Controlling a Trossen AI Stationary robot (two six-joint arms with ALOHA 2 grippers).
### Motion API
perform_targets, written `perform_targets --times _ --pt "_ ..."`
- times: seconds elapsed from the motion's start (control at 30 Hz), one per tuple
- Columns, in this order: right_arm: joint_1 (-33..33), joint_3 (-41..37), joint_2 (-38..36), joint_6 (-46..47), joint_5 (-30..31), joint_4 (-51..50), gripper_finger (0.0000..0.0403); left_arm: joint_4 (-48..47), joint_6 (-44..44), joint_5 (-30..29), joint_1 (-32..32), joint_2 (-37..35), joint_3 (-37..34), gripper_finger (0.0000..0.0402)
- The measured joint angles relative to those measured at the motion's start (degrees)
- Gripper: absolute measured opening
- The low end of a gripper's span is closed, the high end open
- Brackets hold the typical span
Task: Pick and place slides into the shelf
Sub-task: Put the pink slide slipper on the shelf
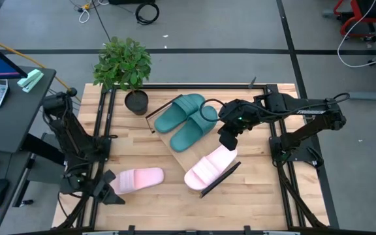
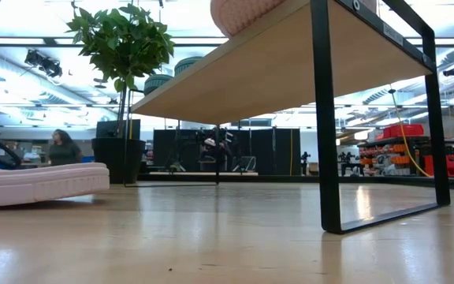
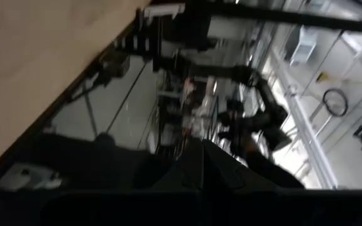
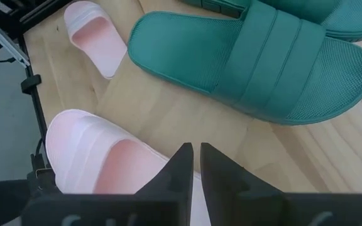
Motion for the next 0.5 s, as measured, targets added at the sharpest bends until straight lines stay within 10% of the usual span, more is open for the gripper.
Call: perform_targets --times 0.3,0.5 --pt "0.00 0.00 0.00 -0.15 0.00 0.02 0.0036 2.40 0.47 -3.21 -0.98 0.02 0.00 0.0001" --pt "0.00 0.00 -0.02 -0.96 -0.02 0.02 0.0036 21.71 23.98 -9.78 5.01 0.02 0.00 0.0004"
